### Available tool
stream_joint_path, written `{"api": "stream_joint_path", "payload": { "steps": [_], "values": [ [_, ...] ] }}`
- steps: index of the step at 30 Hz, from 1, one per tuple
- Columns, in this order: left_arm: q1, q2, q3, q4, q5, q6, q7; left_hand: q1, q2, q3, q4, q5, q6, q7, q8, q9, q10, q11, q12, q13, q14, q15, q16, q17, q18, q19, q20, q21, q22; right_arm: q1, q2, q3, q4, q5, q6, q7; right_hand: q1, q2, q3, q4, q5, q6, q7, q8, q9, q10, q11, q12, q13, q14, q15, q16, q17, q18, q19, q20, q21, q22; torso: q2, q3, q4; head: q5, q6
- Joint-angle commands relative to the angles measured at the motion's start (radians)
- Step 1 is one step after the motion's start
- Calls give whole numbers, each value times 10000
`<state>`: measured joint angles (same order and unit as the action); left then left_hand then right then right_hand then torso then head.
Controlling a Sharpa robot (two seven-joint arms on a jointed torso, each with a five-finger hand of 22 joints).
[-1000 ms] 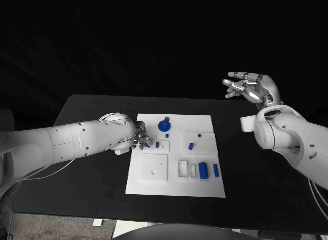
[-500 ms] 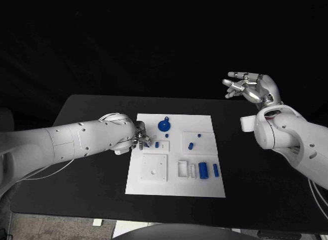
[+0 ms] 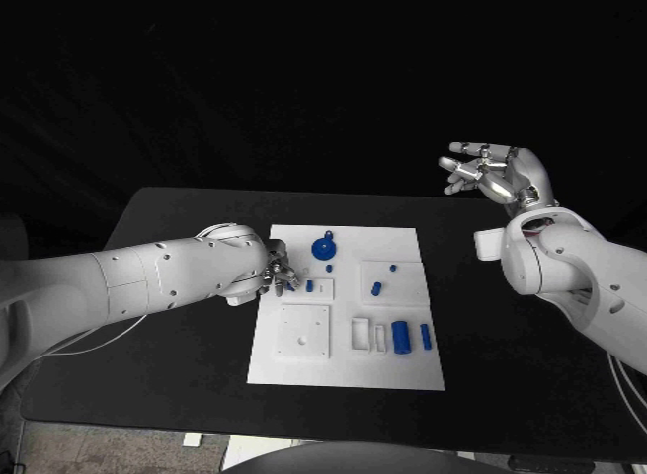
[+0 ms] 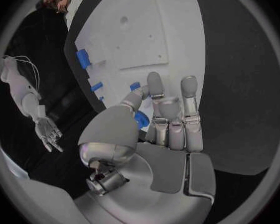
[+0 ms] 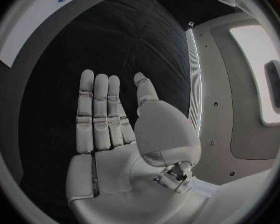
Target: Assemble the parts on the task board
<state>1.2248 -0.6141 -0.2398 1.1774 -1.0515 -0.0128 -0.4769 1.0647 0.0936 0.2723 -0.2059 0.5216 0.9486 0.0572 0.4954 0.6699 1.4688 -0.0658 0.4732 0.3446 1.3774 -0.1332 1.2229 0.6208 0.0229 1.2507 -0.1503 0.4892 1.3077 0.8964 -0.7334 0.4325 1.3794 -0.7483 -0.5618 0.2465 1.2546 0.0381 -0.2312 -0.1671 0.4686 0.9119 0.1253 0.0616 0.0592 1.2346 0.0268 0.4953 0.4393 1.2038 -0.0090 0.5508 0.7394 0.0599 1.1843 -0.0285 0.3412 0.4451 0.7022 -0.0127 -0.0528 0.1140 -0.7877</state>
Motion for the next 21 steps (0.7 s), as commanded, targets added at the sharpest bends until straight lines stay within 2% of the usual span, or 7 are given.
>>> {"api": "stream_joint_path", "payload": {
  "steps": [1,21],
  "values": [
    [-10,38,1,6,-5,188,24,67,5,538,-545,22,531,-551,67,13,446,-24,-46,12,28,5,-32,12,6,33,-4,23,151,0,12,5,0,-20,132,60,-11,77,34,-3,42,7,35,-27,-1,-51,-4,63,-9,-63,24,49,-9,-127,-60,25,26,-8,2,-1,-9,5,-11],
    [-51,6,1,28,-37,451,-101,89,7,562,-559,12,529,-550,71,23,447,-30,-58,37,41,4,-34,58,6,34,-6,24,154,-1,17,5,-27,-20,144,57,-11,77,34,-3,42,7,35,-27,-1,-51,-4,63,-9,-63,24,49,-9,-127,-60,25,26,-8,0,-6,2,-11,-38]
  ]
}}
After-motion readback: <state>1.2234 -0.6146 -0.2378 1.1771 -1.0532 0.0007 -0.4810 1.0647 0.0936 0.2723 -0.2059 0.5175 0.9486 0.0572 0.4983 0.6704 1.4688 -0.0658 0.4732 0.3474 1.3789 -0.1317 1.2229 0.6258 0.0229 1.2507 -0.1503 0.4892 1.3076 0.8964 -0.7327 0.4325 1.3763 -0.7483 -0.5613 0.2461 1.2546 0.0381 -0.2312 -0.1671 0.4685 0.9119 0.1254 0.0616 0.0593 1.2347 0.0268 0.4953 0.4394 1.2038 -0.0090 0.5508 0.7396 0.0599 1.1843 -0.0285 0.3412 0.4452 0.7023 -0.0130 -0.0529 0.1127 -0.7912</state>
